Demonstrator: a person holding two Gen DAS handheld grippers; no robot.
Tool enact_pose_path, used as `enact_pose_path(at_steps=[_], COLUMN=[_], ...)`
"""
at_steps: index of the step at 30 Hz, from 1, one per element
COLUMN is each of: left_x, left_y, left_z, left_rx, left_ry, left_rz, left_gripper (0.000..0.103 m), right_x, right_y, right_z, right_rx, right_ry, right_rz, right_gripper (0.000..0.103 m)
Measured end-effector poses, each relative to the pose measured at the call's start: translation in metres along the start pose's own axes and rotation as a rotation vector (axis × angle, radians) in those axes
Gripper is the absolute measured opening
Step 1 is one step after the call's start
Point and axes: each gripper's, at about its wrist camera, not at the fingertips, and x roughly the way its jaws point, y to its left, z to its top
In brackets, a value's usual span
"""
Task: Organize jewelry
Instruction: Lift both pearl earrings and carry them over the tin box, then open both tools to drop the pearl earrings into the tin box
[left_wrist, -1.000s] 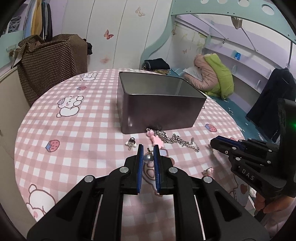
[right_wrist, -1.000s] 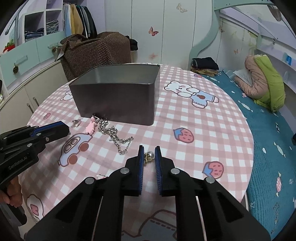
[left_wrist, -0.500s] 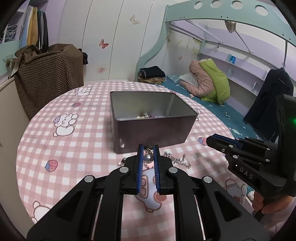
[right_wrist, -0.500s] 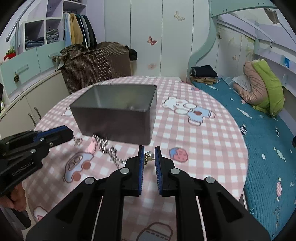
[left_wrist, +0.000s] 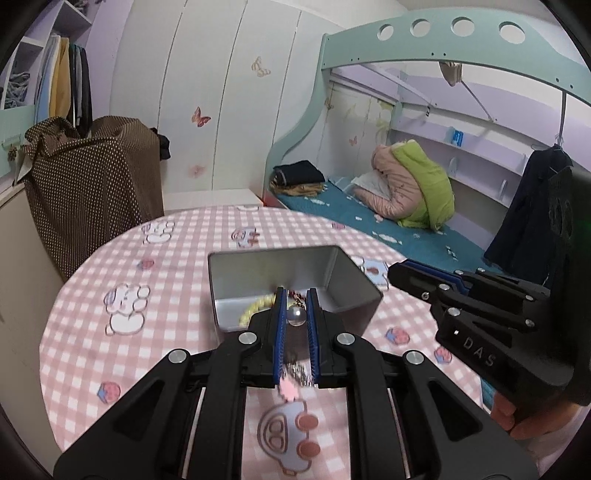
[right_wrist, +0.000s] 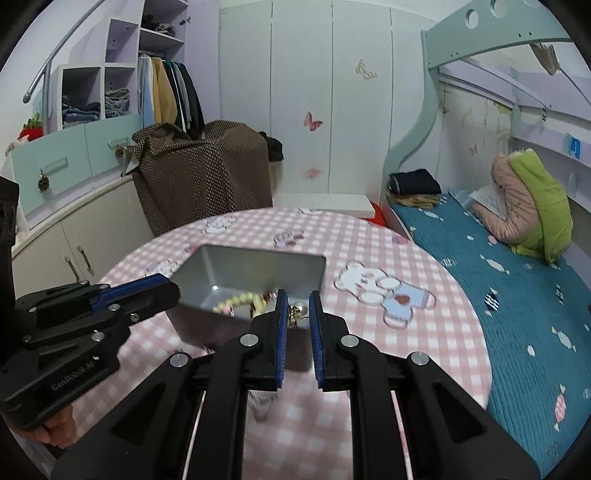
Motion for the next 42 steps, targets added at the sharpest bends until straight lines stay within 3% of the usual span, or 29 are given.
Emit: enact_pose_path(at_steps=[19,37,42], left_x=[0.032,0.041,0.043], left_y=[0.016,0.015,0.018], left_z=[0.006,0.004,0.005], left_rx=[-0.042,-0.039,-0.043], left_ry=[0.024,0.04,0.039], left_rz=[0.067,0.083,0.084], left_gripper=[0.011,0.011,0.012], right_x=[0.038,0.042,0.043], right_y=[0.004,0.003,0.003], right_z=[0.006,0.005,0.005], right_rx=[0.003,-0.018,-0.026], right_ry=[0.046,0.032,0.033], right_rz=[0.076,0.052,0.038], right_gripper=[0.011,0.012,0.021])
